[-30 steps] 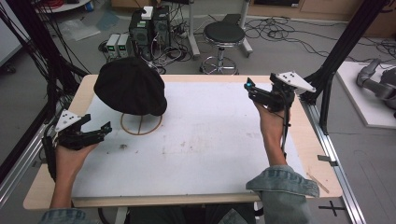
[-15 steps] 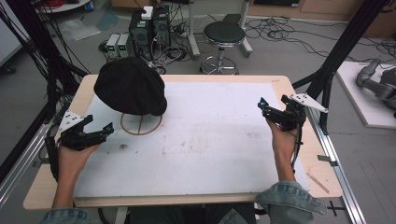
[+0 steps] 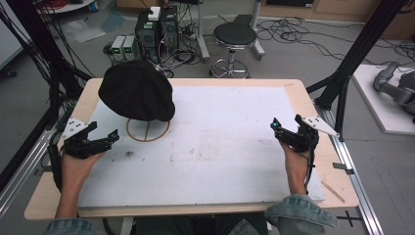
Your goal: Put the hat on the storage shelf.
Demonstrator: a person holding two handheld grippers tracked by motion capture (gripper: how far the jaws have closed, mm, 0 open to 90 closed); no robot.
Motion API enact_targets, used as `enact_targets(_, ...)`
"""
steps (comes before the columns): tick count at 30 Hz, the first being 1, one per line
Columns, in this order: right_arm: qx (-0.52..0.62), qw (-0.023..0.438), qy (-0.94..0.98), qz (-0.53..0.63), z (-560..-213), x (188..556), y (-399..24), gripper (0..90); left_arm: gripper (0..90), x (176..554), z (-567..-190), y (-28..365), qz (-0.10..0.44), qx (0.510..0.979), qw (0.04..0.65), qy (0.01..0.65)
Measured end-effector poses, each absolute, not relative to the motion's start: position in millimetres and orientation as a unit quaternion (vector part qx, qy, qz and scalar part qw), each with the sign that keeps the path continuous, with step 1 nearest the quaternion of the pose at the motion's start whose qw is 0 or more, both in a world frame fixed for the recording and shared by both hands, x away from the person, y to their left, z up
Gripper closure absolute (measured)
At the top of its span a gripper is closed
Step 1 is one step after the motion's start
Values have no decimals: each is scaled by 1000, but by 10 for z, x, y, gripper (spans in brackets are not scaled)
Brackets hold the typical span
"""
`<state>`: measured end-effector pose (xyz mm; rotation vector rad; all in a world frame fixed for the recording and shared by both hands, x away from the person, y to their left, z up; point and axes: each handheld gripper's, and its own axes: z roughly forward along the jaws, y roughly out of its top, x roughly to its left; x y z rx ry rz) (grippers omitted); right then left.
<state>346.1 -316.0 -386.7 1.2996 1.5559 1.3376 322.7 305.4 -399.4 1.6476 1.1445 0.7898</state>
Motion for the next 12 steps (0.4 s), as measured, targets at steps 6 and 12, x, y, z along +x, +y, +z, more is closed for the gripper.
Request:
enact_targets(6, 506, 339, 605, 512, -3990, 3427, -3208, 120, 159, 3238, -4022, 3035, 324, 674, 471, 468)
enact_targets(12, 508, 334, 608, 511, -4037, 3420, -3206, 120, 159, 3238, -4023, 3033, 324, 676, 470, 466)
